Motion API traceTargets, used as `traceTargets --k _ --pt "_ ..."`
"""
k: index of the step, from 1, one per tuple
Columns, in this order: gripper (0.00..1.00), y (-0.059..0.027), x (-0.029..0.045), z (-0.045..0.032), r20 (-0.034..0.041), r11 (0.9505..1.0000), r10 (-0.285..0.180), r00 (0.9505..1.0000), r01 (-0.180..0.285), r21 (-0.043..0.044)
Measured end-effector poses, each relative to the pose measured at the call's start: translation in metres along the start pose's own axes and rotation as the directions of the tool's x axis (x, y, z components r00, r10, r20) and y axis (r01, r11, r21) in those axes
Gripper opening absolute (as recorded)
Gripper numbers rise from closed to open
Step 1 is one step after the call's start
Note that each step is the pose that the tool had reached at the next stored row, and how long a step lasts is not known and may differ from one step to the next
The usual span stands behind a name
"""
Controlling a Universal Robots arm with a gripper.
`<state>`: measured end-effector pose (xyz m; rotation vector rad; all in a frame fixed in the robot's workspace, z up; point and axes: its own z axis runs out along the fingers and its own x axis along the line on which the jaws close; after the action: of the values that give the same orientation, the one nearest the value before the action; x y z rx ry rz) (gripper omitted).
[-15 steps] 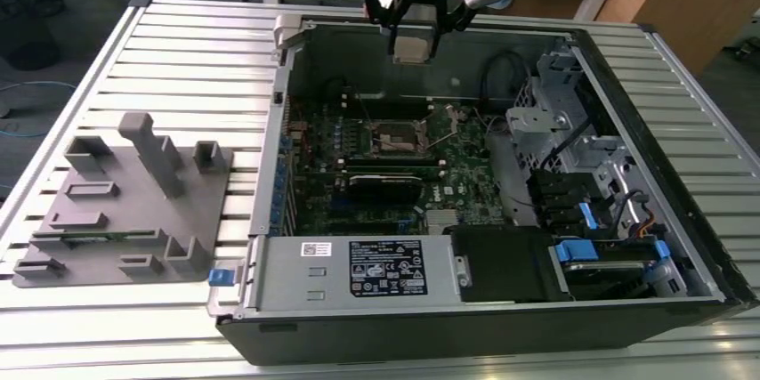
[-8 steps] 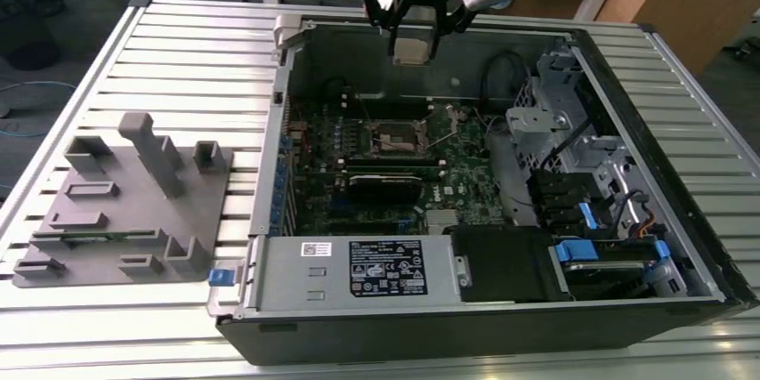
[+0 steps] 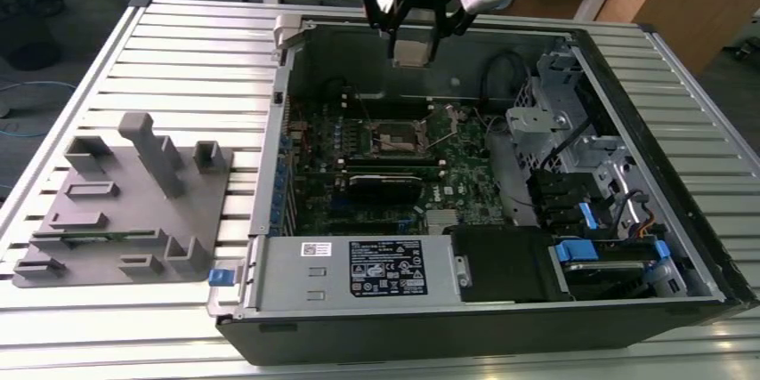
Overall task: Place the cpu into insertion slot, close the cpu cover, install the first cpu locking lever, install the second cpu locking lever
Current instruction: 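Place the cpu into insertion slot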
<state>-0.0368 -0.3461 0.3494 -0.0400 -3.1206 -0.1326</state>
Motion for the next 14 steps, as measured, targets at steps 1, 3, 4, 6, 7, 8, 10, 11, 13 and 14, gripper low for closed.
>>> traceTargets --k 1,3,4,6,7,8,10,11,13,14 --pt "0.54 0.0 0.0 0.0007 0.0 1.0 0.0 1.0 0.0 0.0" --pt "0.54 -0.0002 0.0 0.0019 0.0 1.0 0.0 1.0 0.0 0.0001" --pt "0.54 -0.0002 -0.0001 0.0024 -0.0001 1.0 0.0 1.0 0.0 0.0001" --pt "0.54 -0.0002 -0.0001 0.0032 -0.0001 1.0 0.0 1.0 0.0 0.0001" --pt "0.54 -0.0003 -0.0001 0.0034 -0.0001 1.0 0.0 1.0 0.0 0.0001" --pt "0.54 -0.0003 -0.0001 0.0037 0.0 1.0 0.0 1.0 0.0 0.0001" --pt "0.54 -0.0003 -0.0001 0.004 -0.0001 1.0 0.0 1.0 0.0 0.0002" --pt "0.54 -0.0003 -0.0001 0.0041 -0.0001 1.0 0.0 1.0 0.0 0.0003" --pt "0.54 -0.0004 -0.0001 0.0044 0.0 1.0 0.0 1.0 0.0 0.0007" --pt "0.54 -0.0004 -0.0001 0.0045 0.0 1.0 0.0 1.0 0.0 0.001"
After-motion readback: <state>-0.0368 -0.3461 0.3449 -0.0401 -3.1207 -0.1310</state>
